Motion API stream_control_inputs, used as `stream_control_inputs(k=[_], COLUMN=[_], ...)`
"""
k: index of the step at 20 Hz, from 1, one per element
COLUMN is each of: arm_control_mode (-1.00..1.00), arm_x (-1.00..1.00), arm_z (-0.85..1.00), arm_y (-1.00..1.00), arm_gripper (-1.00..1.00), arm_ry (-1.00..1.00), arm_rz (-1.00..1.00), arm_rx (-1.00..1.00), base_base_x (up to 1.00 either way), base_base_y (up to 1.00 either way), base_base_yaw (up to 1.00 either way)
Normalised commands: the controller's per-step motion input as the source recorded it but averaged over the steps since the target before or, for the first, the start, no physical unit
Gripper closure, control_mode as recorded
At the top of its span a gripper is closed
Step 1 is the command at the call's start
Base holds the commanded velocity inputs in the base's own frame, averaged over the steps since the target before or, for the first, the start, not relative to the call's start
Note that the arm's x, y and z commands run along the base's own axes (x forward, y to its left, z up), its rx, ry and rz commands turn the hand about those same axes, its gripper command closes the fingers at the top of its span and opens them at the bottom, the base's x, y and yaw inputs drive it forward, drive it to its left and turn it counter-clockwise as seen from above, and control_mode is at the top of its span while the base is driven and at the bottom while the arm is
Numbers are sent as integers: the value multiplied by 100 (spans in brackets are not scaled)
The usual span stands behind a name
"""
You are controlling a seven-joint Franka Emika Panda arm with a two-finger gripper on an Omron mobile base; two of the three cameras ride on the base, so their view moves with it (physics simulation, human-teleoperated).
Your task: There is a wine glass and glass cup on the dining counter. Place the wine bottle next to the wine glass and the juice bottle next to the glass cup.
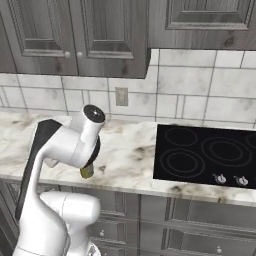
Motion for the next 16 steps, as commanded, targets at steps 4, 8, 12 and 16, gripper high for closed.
stream_control_inputs(k=[4, 8, 12, 16], arm_control_mode=[-100, -100, -100, -100], arm_x=[-5, 7, 30, 50], arm_z=[-9, -14, -15, -14], arm_y=[-51, -44, -20, -5], arm_gripper=[-100, -100, -100, -100], arm_ry=[-24, -11, -9, -1], arm_rz=[37, 34, 21, 10], arm_rx=[28, 29, 18, 12], base_base_x=[0, 0, 0, 0], base_base_y=[0, 0, 0, 0], base_base_yaw=[0, 0, 0, 0])
